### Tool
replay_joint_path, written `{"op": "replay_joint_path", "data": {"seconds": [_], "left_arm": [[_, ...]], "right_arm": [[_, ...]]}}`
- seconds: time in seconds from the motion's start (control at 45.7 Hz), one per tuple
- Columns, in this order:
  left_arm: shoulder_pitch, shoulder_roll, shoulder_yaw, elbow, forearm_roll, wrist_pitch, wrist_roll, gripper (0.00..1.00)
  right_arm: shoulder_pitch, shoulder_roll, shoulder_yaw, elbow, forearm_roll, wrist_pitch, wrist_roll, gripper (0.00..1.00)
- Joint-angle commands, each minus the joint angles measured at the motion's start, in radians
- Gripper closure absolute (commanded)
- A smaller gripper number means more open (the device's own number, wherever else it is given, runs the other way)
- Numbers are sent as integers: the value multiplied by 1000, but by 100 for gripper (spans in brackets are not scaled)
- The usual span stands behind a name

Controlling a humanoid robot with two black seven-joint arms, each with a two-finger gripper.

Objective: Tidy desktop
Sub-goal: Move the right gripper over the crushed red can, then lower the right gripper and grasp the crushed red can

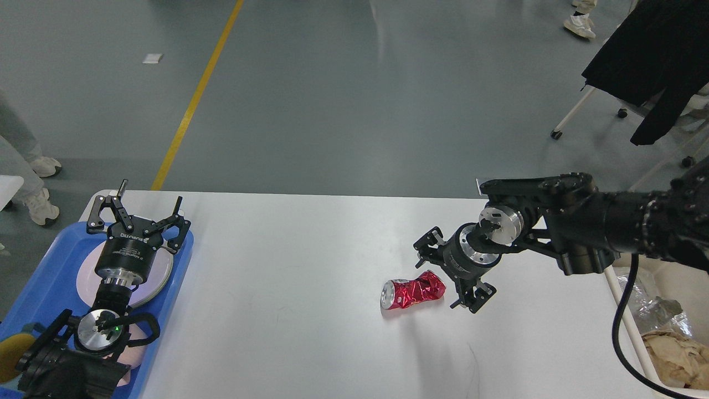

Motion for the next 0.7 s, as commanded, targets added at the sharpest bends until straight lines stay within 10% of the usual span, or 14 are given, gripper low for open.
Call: {"op": "replay_joint_path", "data": {"seconds": [0.0,0.679], "left_arm": [[0,0,-1,0,0,0,0,3],[0,0,-1,-1,0,0,0,3]], "right_arm": [[-87,75,59,-148,-67,1,0,0],[-267,293,82,-530,-135,18,22,9]]}}
